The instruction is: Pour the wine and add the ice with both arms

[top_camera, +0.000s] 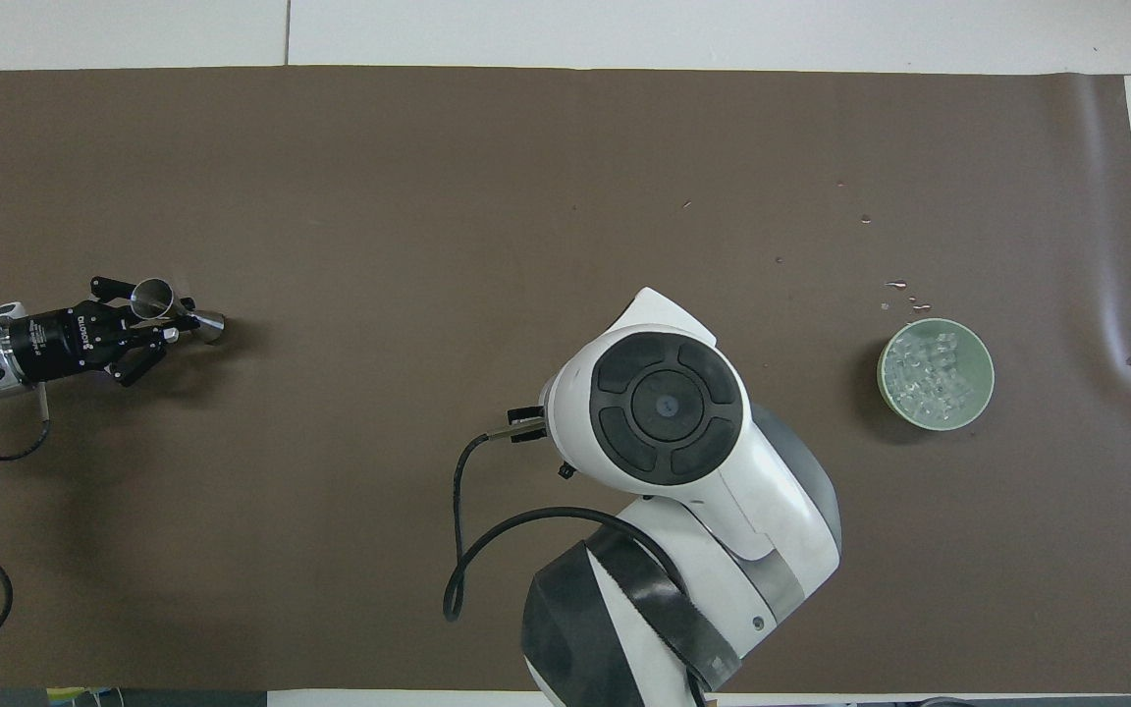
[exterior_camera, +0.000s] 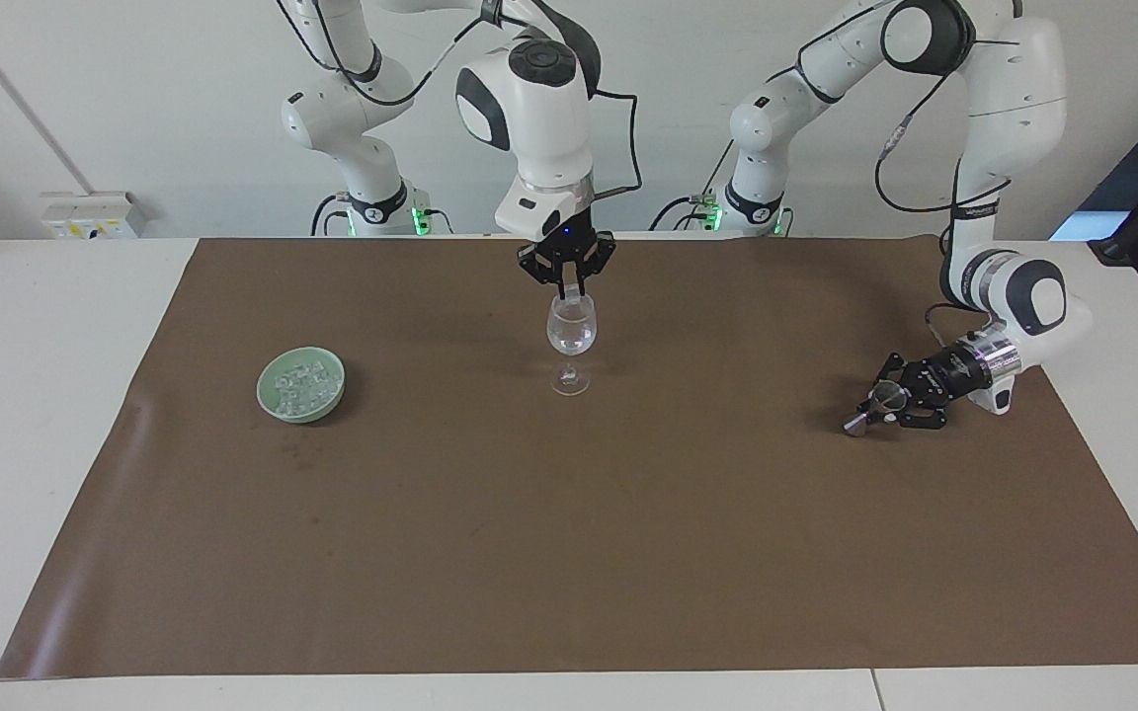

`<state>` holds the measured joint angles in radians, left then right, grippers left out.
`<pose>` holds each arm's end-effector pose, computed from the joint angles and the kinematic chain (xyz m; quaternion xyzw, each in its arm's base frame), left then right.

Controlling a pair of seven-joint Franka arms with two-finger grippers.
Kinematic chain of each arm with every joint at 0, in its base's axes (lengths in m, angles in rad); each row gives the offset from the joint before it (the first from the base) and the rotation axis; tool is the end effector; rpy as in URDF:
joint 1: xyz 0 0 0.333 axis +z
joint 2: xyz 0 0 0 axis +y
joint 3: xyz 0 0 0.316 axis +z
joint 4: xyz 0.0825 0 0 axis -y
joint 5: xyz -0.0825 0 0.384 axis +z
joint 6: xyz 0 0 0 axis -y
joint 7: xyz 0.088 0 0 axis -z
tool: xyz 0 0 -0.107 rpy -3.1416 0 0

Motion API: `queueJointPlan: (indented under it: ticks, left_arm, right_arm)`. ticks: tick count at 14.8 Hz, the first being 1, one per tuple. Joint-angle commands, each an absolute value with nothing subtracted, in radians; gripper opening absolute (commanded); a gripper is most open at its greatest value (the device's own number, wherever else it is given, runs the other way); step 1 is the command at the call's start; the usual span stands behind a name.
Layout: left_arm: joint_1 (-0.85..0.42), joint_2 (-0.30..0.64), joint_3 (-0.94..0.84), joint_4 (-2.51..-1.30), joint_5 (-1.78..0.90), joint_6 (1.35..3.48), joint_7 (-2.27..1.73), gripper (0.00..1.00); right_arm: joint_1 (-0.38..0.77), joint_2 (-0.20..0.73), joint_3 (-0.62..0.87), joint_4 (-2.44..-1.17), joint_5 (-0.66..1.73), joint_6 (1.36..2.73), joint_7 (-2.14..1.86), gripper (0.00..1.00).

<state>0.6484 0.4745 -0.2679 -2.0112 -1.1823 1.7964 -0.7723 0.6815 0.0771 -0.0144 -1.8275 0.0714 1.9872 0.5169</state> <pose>0.5504 0.1395 0.2343 0.4698 0.6524 -0.3811 0.4566 0.4630 0.3706 0.4946 -0.9967 -0.0619 -0.0160 0.0501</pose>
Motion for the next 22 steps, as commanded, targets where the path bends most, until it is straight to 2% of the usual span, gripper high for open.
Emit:
queueJointPlan:
  ticks: [1, 2, 3, 4, 5, 10, 11, 13, 17, 22]
  left_arm:
    - [0.666, 0.448, -0.278, -2.066, -1.230, 1.787, -0.690, 0.00]
    - [0.667, 0.448, -0.278, -2.066, -1.230, 1.783, -0.690, 0.00]
    - [0.667, 0.446, -0.276, -2.066, -1.230, 1.778, -0.689, 0.00]
    - [0.667, 0.445, -0.276, -2.066, -1.230, 1.775, -0.689, 0.45]
    - [0.669, 0.443, -0.276, -2.065, -1.230, 1.772, -0.689, 0.99]
    - [0.673, 0.440, -0.261, -2.031, -1.214, 1.711, -0.695, 1.00]
    - [0.678, 0.436, -0.244, -2.028, -1.181, 1.703, -0.692, 1.00]
    - [0.687, 0.436, -0.233, -1.988, -1.106, 1.695, -0.692, 1.00]
    - [0.690, 0.423, -0.212, -1.884, -0.965, 1.694, -0.689, 1.00]
    - [0.640, 0.423, -0.218, -1.668, -0.729, 1.632, -0.657, 1.00]
  right_arm:
    - [0.681, 0.051, -0.015, -1.855, 0.058, 1.991, 0.531, 0.20]
    - [0.681, 0.051, -0.015, -1.855, 0.058, 1.991, 0.531, 0.31]
    - [0.683, 0.051, -0.015, -1.855, 0.060, 1.991, 0.531, 0.37]
    - [0.681, 0.052, -0.015, -1.852, 0.058, 1.990, 0.531, 0.41]
    - [0.681, 0.052, -0.015, -1.850, 0.058, 1.990, 0.531, 0.42]
    - [0.664, 0.067, -0.017, -1.777, 0.005, 1.916, 0.526, 0.47]
    - [0.640, 0.066, -0.021, -1.752, -0.003, 1.898, 0.520, 0.56]
    - [0.586, 0.043, -0.020, -1.744, -0.005, 1.878, 0.511, 1.00]
    - [0.483, -0.009, -0.023, -1.761, -0.002, 1.855, 0.499, 1.00]
    - [0.333, -0.063, -0.031, -1.761, 0.005, 1.729, 0.367, 1.00]
